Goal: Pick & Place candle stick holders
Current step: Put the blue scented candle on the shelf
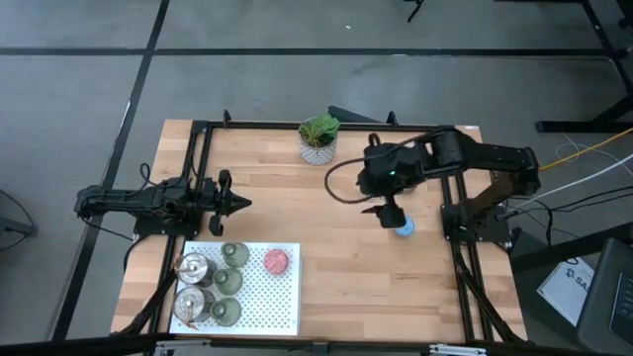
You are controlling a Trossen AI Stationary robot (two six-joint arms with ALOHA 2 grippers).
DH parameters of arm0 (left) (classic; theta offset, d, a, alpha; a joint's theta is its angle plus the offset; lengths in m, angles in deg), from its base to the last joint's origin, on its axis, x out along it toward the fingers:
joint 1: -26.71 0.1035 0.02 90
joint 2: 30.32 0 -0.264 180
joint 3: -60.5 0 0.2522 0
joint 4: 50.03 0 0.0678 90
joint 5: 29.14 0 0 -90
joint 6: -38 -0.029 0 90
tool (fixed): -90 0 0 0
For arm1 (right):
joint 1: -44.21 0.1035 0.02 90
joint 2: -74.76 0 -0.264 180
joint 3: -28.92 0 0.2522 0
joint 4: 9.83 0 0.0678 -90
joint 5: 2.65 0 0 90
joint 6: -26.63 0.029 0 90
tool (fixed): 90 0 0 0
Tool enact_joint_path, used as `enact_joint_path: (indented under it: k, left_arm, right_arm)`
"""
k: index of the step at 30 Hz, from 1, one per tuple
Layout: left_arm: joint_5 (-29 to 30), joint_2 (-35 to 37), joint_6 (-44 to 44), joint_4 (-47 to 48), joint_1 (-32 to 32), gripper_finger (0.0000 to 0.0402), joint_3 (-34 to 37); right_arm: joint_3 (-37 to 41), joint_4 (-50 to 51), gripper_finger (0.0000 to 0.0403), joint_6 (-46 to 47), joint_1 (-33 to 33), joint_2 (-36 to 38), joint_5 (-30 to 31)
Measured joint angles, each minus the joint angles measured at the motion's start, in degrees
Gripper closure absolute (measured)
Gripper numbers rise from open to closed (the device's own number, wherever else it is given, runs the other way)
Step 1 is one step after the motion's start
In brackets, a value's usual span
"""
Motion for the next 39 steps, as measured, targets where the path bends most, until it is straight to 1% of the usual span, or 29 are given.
enact_joint_path:
  k: [4, 7, 10, 15, 19, 22, 29, 35, 39]
  left_arm:
    - [0.0, -0.01, 0.0, -0.12, 0.0, 0.0396, -0.02]
    - [0.0, -0.01, 0.0, -0.13, 0.0, 0.0395, -0.01]
    - [0.0, -0.01, 0.0, -0.13, 0.0, 0.0396, 0.0]
    - [0.0, -0.01, 0.0, -0.11, 0.0, 0.0396, -0.01]
    - [0.0, -0.01, 0.0, -0.11, 0.0, 0.0395, -0.01]
    - [0.0, -0.01, 0.0, -0.11, 0.0, 0.0395, 0.0]
    - [0.0, 0.01, 0.0, -0.11, 0.0, 0.0395, 0.0]
    - [0.0, 0.01, 0.0, -0.11, 0.0, 0.0395, -0.01]
    - [0.0, 0.01, 0.0, -0.11, 0.0, 0.0395, -0.02]
  right_arm:
    - [3.84, 0.05, 0.0064, 0.0, -0.74, 2.88, -0.04]
    - [9.11, -0.25, 0.0064, 0.96, -1.29, 5.61, -0.01]
    - [16.07, -2.28, 0.0064, 3.68, -1.97, 8.51, 0.04]
    - [30.04, -6.97, 0.0064, 9.67, -3.32, 13.47, 0.14]
    - [40.09, -10.28, 0.0064, 14.08, -3.77, 15.38, 0.25]
    - [45.77, -11.58, 0.0064, 17.28, -3.73, 15.38, 1.57]
    - [56.18, -13.86, 0.0064, 23.97, -1.87, 15.19, 0.93]
    - [62.24, -18.96, 0.0064, 27.9, 1.03, 15.38, -2.51]
    - [65.16, -19.71, 0.0064, 31.51, 2.42, 15.38, -0.01]
